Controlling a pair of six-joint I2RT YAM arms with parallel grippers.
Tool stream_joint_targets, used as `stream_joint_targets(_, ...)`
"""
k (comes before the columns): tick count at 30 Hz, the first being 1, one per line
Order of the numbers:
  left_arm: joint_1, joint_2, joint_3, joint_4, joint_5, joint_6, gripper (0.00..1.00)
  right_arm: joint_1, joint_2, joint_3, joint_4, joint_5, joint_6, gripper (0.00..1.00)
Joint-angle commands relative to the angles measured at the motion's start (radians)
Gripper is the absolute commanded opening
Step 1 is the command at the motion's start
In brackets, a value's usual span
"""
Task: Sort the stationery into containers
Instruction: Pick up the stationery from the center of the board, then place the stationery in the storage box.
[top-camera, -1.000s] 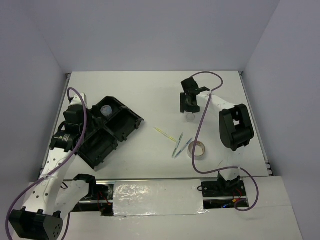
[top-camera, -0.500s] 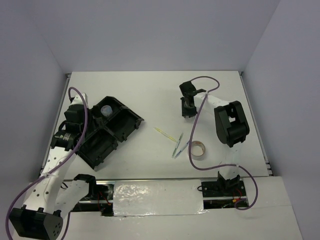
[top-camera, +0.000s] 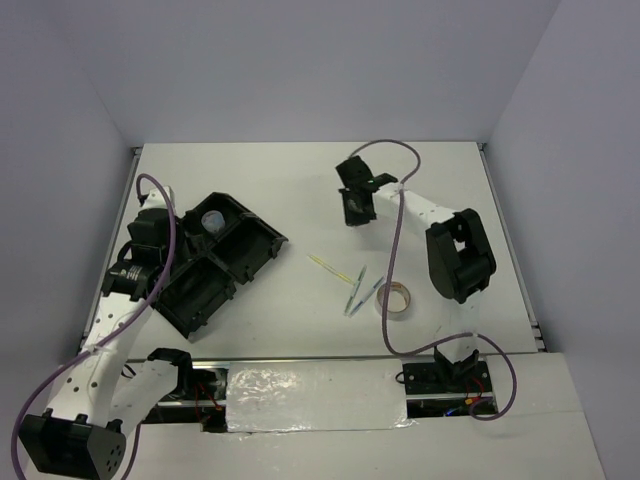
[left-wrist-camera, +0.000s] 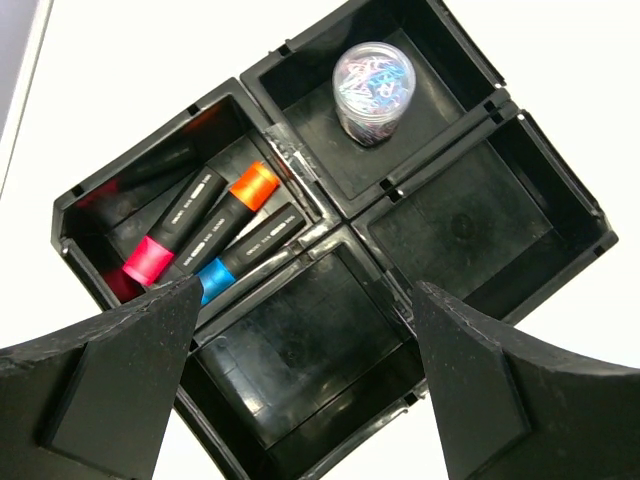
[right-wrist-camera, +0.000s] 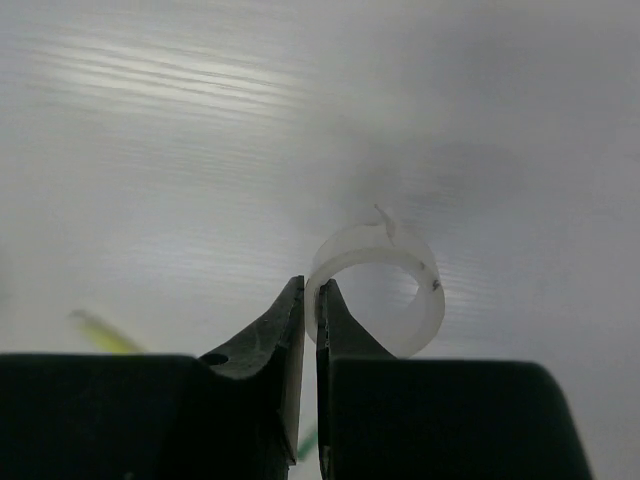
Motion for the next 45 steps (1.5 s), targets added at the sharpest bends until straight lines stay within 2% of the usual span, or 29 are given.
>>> stream_joint_targets(1, -0.003, -0.026, 0.016, 0.024, -0.06, -0.026, 0.99, 0.157, -0.107, 0.146, 0.009, -0.021, -0.04, 0.05)
stream_joint_targets(6, 0.0, -0.052, 0.016, 0.015, -0.129, -0.046, 0.99, 0.362, -0.01, 0.407, -0.058, -0.028, -0.058, 0.06)
stream_joint_targets(8, 0.0, -0.051, 0.016, 0.013, -0.129, -0.046, 0.99, 0.402, 0.068, 0.544, -0.115, -0.025, -0.062, 0.06)
stream_joint_targets(13, 0.005, -0.051, 0.02, 0.004, -0.139, -0.052, 0.99, 0.504, 0.194, 0.727, -0.182, 0.002, -0.062, 0.08)
stream_joint_targets(20, 0.025, -0.1, 0.016, 0.013, -0.152, -0.071, 0.99, 0.541, 0.24, 0.695, -0.098, -0.047, -0.063, 0.1)
stream_joint_targets(27, 0.026, -0.088, 0.016, 0.013, -0.139, -0.065, 0.99, 0.564, 0.327, 0.743, -0.067, -0.068, -0.083, 0.11)
stream_joint_targets(38, 0.029, -0.086, 0.016, 0.015, -0.126, -0.058, 0.99, 0.559, 0.444, 0.807, -0.032, -0.039, -0.091, 0.23)
stream_joint_targets(42, 0.029, -0.085, 0.014, 0.016, -0.12, -0.057, 0.99, 0.55, 0.456, 0.817, -0.031, -0.039, -0.088, 0.32)
stream_joint_targets(43, 0.029, -0.085, 0.016, 0.018, -0.118, -0.055, 0.99, 0.545, 0.452, 0.809, -0.014, -0.044, -0.089, 0.41)
stream_joint_targets(45, 0.029, -0.085, 0.014, 0.018, -0.112, -0.054, 0.99, 0.544, 0.433, 0.788, 0.009, -0.053, -0.089, 0.52)
